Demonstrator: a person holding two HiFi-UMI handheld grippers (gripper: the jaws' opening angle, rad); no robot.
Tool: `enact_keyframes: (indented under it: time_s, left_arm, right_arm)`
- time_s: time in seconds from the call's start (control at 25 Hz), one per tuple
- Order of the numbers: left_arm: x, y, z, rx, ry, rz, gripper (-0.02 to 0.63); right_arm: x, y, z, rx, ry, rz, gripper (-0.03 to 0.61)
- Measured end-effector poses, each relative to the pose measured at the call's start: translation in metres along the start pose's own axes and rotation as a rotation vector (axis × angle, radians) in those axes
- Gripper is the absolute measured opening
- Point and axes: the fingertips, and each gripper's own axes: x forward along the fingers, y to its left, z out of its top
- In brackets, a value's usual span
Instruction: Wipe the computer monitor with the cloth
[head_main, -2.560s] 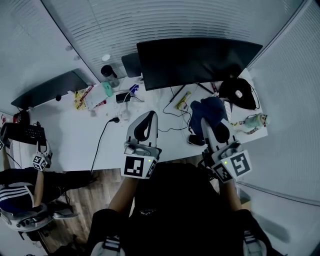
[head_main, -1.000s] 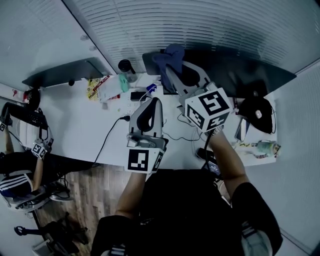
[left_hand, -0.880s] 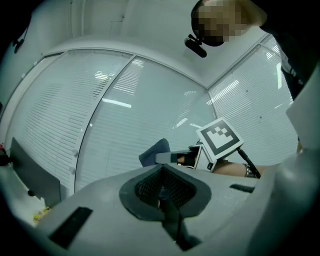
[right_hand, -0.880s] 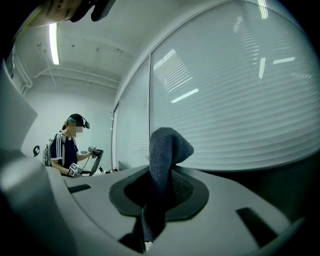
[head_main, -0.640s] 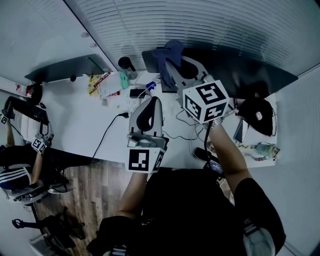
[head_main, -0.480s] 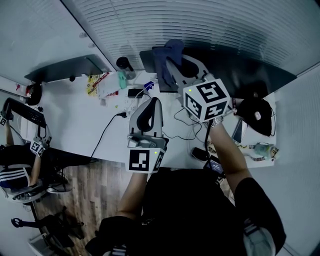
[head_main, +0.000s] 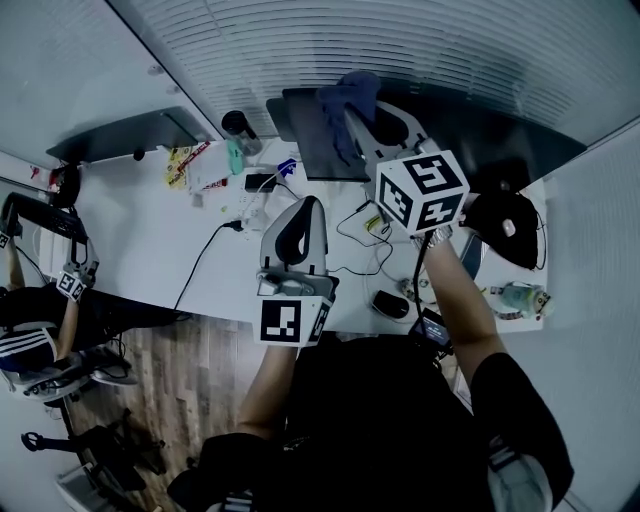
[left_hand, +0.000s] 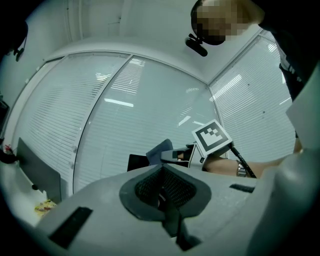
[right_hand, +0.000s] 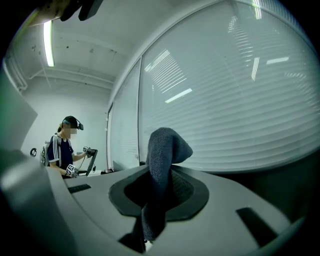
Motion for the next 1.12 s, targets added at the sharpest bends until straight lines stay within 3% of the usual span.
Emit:
enact_keyframes:
  time_s: [1.12]
  left_arm:
    - [0.040, -0.076, -0.012, 0.008, 0.008, -0.100, 0.006]
  right_arm:
    - [-0.055, -0.080, -0.001, -0.002, 0.007, -0.116, 0.061]
